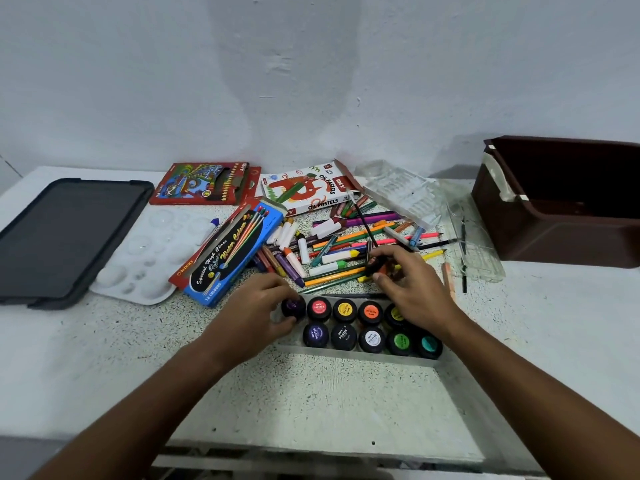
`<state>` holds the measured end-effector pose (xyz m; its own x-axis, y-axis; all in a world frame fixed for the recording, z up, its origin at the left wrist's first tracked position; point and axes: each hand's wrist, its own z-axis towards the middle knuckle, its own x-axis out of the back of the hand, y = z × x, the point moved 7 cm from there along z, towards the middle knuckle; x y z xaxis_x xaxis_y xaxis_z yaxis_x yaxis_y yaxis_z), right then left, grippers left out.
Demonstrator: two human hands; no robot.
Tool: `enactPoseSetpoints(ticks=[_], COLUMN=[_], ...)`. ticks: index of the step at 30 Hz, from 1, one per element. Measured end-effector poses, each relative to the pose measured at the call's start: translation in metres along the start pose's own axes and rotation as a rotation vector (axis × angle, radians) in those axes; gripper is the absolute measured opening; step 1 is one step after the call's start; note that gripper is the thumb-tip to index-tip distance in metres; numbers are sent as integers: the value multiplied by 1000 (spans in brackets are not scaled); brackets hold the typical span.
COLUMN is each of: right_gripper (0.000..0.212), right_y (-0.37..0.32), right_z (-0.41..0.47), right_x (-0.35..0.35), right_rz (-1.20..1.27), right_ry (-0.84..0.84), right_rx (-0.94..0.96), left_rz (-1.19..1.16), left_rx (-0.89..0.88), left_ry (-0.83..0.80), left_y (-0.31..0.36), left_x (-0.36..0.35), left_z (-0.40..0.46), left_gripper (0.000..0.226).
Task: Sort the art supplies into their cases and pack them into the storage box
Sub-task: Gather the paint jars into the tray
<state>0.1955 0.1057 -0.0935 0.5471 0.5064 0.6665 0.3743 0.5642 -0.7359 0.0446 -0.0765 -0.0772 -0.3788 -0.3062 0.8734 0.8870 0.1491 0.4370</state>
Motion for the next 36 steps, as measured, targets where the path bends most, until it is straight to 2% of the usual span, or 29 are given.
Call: enactPoseSetpoints(ticks=[4, 9, 12, 15, 17, 19, 22, 24, 30, 36], right_gripper=[32, 30, 32, 40, 44, 45, 43, 45, 50, 51], right_y=[-5, -7, -7, -19, -42, -73, -109, -119, -117, -118], right_z=[-1, -2, -2, 0, 0, -5, -17, -24, -29, -30], right_x=[0, 4, 9, 10, 3, -12, -45, -63, -82, -81], right_rz=[3, 69, 59, -29, -41, -50, -88, -137, -250, -267], right_ry=[-3, 41, 84, 80, 12, -101, -265, -304, -348, -380], right_rx=[4, -12, -18, 24, 74, 149, 259, 322, 374, 384], left_rz=[-8, -34, -160, -230, -218, -197, -168, -165, -157, -154], left_rx=[-89, -63, 10, 58, 64, 57, 39, 43, 87, 49], left_ry=[-15, -4, -17, -102, -137, -155, -134, -95, -8, 15], left_y=[0, -9, -20, -33, -40, -43, -43, -45, -59, -57], left_x=[0, 2, 9, 11, 10, 5, -3, -5, -1, 1], left_z=[0, -3, -8, -19, -26, -28, -29, -30, -37, -37], left_gripper=[31, 33, 55, 81, 99, 105, 103, 103, 103, 94])
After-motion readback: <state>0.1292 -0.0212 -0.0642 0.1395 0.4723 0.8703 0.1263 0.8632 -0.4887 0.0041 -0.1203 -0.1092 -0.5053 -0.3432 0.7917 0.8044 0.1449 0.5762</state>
